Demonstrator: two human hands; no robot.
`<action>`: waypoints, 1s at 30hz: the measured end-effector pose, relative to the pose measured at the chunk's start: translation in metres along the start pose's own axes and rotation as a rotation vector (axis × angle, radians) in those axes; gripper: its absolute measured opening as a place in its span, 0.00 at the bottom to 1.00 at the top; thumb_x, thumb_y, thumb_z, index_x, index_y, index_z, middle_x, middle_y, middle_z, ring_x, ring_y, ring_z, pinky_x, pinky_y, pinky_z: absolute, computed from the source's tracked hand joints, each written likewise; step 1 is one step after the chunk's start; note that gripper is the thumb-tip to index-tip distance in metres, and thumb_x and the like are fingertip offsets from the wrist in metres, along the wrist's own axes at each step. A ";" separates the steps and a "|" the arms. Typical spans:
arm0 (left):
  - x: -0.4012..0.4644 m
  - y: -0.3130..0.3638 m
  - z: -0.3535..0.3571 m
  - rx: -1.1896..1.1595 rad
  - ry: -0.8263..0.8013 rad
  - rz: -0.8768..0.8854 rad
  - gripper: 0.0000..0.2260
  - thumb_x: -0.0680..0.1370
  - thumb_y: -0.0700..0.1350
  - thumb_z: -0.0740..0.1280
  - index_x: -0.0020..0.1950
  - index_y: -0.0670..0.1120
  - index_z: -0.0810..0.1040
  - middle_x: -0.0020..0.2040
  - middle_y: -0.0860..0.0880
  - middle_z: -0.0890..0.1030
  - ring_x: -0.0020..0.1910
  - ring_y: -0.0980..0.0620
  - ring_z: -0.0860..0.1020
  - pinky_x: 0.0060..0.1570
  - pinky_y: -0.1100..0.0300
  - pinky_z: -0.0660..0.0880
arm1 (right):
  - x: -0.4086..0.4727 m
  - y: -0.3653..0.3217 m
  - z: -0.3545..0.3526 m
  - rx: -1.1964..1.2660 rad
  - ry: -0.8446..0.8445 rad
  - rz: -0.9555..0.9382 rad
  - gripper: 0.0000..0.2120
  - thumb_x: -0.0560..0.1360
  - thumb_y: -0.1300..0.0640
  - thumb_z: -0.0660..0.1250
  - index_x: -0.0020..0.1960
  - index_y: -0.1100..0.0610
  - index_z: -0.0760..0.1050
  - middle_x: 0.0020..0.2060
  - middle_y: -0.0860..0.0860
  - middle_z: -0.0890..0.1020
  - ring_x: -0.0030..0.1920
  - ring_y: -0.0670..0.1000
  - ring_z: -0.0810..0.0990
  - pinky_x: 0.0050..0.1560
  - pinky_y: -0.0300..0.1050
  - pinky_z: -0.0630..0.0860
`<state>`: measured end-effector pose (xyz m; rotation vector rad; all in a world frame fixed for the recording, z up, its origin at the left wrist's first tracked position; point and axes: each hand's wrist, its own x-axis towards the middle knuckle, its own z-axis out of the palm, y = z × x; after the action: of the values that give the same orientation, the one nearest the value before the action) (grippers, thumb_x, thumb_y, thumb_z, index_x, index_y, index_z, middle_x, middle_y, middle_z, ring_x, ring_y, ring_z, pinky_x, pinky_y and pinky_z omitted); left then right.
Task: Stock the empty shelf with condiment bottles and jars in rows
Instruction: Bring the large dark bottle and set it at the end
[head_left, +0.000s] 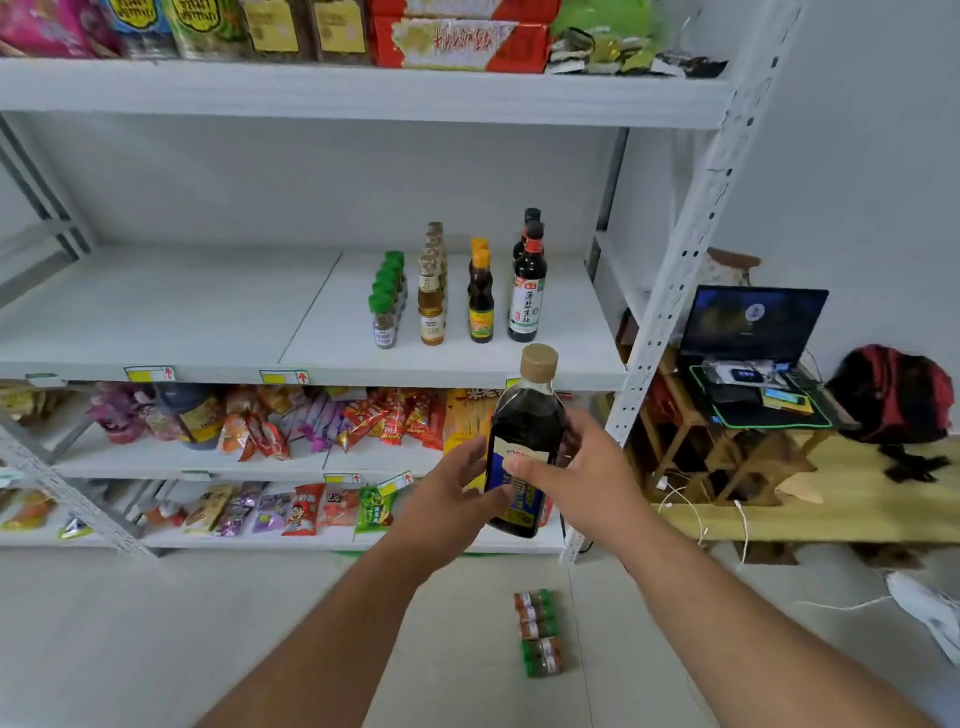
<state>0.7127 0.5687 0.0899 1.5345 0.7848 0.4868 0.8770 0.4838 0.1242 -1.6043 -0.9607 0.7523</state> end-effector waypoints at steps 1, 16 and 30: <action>0.006 0.001 0.000 -0.003 -0.013 0.006 0.25 0.78 0.42 0.72 0.72 0.60 0.72 0.66 0.58 0.80 0.65 0.60 0.77 0.64 0.51 0.76 | 0.004 0.000 0.000 -0.008 0.011 0.006 0.26 0.69 0.60 0.82 0.63 0.48 0.77 0.49 0.41 0.87 0.50 0.37 0.84 0.49 0.33 0.81; 0.119 0.001 0.035 0.115 -0.045 0.014 0.23 0.74 0.47 0.73 0.68 0.60 0.74 0.61 0.59 0.82 0.65 0.57 0.77 0.70 0.46 0.71 | 0.099 0.024 -0.057 -0.109 0.100 0.035 0.22 0.67 0.52 0.83 0.56 0.46 0.77 0.47 0.40 0.87 0.49 0.40 0.85 0.52 0.43 0.82; 0.260 0.044 0.114 0.155 0.159 -0.043 0.23 0.76 0.46 0.73 0.69 0.58 0.74 0.59 0.63 0.82 0.61 0.64 0.78 0.59 0.62 0.79 | 0.243 0.062 -0.163 -0.172 -0.036 -0.009 0.22 0.67 0.45 0.82 0.55 0.41 0.76 0.49 0.39 0.85 0.52 0.40 0.84 0.56 0.48 0.81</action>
<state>0.9778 0.6780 0.0806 1.6322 0.9966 0.5310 1.1453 0.6155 0.1033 -1.7389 -1.0824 0.7104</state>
